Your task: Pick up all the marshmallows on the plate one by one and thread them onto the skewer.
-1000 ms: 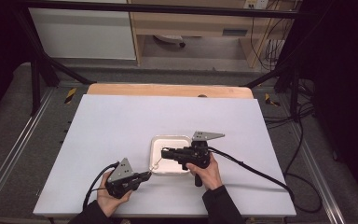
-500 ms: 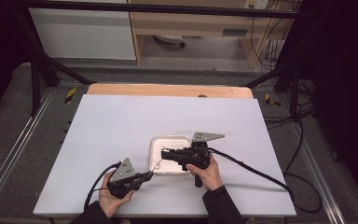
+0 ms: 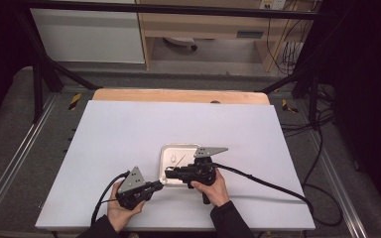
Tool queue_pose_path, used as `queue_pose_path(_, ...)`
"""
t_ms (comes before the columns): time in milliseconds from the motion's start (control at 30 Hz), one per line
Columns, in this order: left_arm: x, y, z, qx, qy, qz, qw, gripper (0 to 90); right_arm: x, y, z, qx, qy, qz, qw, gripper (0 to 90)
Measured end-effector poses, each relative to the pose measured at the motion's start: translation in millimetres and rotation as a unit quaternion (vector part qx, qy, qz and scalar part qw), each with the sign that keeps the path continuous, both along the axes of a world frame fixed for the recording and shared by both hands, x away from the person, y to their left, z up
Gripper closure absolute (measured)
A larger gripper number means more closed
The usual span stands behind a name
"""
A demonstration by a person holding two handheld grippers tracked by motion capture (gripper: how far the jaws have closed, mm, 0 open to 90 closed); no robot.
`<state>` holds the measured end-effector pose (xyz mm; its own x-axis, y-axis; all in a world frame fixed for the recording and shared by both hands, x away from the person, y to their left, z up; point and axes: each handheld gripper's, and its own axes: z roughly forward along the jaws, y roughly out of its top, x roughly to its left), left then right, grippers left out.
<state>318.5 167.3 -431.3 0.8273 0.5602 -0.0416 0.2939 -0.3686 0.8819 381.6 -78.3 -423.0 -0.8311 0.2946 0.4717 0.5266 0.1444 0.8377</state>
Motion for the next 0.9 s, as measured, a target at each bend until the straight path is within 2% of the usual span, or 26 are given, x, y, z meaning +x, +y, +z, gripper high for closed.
queue_pose_path(100,0.0,0.7,0.7,-0.003,-0.002,0.0,1.0,89.0,-0.7,-0.5,2.8,0.007,0.0,-0.004,1.0,78.1)
queue_pose_path(167,-0.2,0.6,0.1,-0.001,-0.003,0.002,1.0,89.0,-0.9,-1.8,4.4,-0.002,0.0,-0.008,1.0,73.0)
queue_pose_path(200,-0.2,0.8,0.0,0.0,-0.003,0.005,1.0,89.0,-1.3,-2.4,5.5,-0.004,-0.002,-0.01,0.9999,65.7)
queue_pose_path(233,0.1,1.9,-0.3,-0.001,-0.003,0.008,1.0,89.0,-2.1,-2.7,6.9,-0.001,-0.002,-0.013,0.9999,54.0)
queue_pose_path(267,0.7,3.5,-0.5,-0.005,-0.001,0.01,0.9999,89.0,-3.1,-3.6,8.9,-0.005,-0.014,-0.032,0.9994,46.6)
queue_pose_path(400,4.2,9.4,0.4,-0.018,-0.008,0.009,0.9998,89.0,-2.2,-8.9,16.7,-0.023,-0.035,-0.06,0.9973,29.7)
queue_pose_path(467,2.5,12.4,0.8,-0.016,0.006,0.018,0.9997,89.0,-1.7,-11.2,19.1,-0.038,-0.042,-0.069,0.996,23.5)
queue_pose_path(533,3.2,15.2,0.7,-0.017,0.011,0.02,0.9996,88.9,-0.9,-13.4,20.1,-0.061,-0.052,-0.076,0.9939,17.5)
queue_pose_path(633,5.4,19.2,-0.4,-0.018,0.023,0.024,0.9993,88.9,1.0,-18.3,19.2,-0.083,-0.057,-0.083,0.9915,11.5)
queue_pose_path(767,6.5,23.0,-1.6,-0.01,0.032,0.026,0.9991,88.8,4.1,-26.2,17.0,-0.117,-0.064,-0.096,0.9864,7.2)
queue_pose_path(900,7.8,27.3,-0.5,-0.005,0.036,0.028,0.9989,88.8,7.3,-35.2,14.3,-0.143,-0.057,-0.106,0.9823,4.7)
